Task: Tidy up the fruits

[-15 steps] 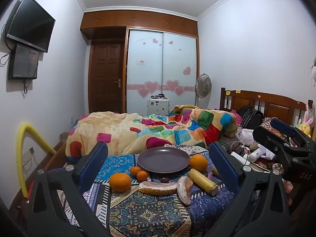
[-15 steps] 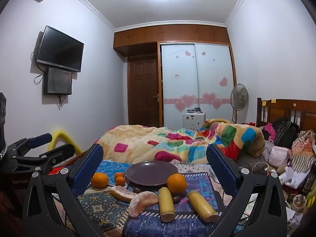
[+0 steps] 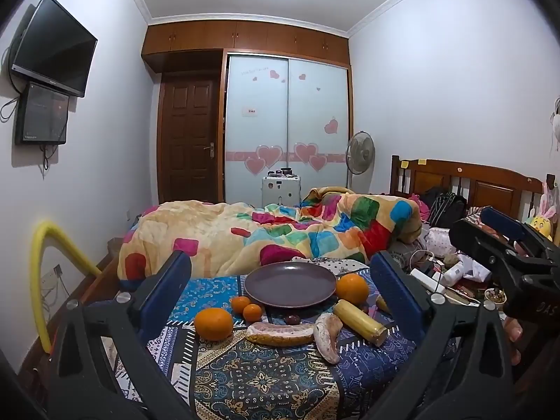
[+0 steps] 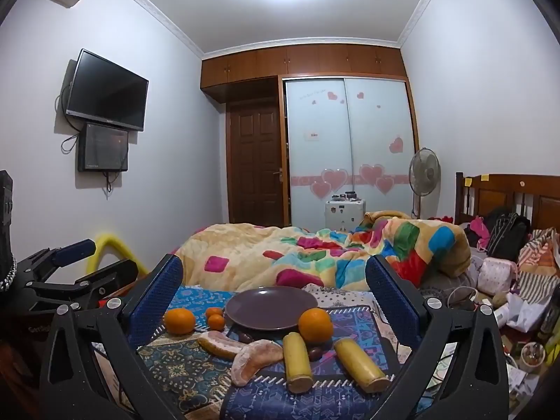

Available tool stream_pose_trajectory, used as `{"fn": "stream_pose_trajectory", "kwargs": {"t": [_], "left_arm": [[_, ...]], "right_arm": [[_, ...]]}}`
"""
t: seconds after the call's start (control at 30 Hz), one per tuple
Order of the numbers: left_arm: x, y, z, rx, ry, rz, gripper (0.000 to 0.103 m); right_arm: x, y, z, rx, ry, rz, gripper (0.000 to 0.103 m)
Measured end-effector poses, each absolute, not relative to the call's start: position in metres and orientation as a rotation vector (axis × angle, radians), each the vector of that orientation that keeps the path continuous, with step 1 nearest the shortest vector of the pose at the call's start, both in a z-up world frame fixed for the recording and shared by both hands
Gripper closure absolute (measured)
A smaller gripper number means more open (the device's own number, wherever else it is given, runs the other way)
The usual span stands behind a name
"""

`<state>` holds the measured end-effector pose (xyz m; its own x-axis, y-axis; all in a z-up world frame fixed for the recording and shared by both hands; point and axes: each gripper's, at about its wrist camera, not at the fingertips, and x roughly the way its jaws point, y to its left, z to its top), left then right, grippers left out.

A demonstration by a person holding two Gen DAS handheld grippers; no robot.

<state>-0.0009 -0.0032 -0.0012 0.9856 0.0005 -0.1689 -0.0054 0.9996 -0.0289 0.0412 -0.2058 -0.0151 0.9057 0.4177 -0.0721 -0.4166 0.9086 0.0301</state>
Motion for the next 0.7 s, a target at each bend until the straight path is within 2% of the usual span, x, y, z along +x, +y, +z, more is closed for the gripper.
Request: {"fn": "stream_pose_trajectory", "kwargs": {"t": [0.7], "left_arm": [[-0.0032,-0.0036,-0.0018,-0.025,0.157,0.012,0.000]], "right_arm": [[0.0402,-0.2040,-0.0145,0.010,0.083,0.427,0.000]]}}
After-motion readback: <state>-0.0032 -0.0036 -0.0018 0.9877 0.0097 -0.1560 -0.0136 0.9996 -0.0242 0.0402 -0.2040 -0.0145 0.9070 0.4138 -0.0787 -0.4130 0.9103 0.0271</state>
